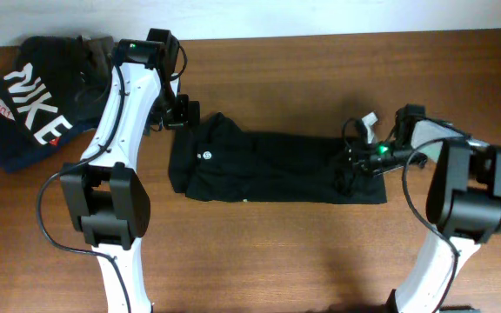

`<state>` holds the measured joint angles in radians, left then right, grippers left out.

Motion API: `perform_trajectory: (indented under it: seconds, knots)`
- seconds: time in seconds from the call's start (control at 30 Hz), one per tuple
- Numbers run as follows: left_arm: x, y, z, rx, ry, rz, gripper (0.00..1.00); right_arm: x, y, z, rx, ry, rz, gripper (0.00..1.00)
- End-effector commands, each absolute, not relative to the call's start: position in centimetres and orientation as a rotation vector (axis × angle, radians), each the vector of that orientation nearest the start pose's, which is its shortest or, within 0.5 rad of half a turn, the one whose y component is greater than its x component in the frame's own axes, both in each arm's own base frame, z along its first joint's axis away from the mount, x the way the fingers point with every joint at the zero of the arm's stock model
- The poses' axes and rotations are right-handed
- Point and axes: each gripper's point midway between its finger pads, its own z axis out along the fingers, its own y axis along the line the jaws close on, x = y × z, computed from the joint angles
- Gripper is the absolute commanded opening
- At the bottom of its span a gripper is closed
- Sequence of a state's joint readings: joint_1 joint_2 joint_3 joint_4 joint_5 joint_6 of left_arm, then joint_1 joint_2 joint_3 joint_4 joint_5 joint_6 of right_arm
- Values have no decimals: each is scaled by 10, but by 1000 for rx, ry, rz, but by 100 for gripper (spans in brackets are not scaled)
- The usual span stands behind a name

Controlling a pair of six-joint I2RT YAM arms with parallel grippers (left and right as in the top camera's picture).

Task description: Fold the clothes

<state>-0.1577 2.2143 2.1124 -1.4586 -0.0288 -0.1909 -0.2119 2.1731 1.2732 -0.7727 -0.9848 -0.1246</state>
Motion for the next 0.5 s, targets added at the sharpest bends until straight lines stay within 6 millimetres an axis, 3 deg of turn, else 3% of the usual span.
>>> perform_trajectory:
  seconds: [0.0,0.1,0.3,0.4,0.47]
  knots:
    - [428,-65,124,-61,3101,16,99,371,65,-4,232,2713,1477,6]
    - [428,-65,124,-61,3101,16,99,375,63,15,226,2713,1459,4]
    - [428,-65,124,-61,3101,16,99,373,50,88,157,2756,1243,4]
    - [428,-65,124,-61,3101,16,99,357,51,117,147,2770,1207,5]
    - [428,-65,124,-61,3101,16,99,342,51,121,88,2812,1180,6]
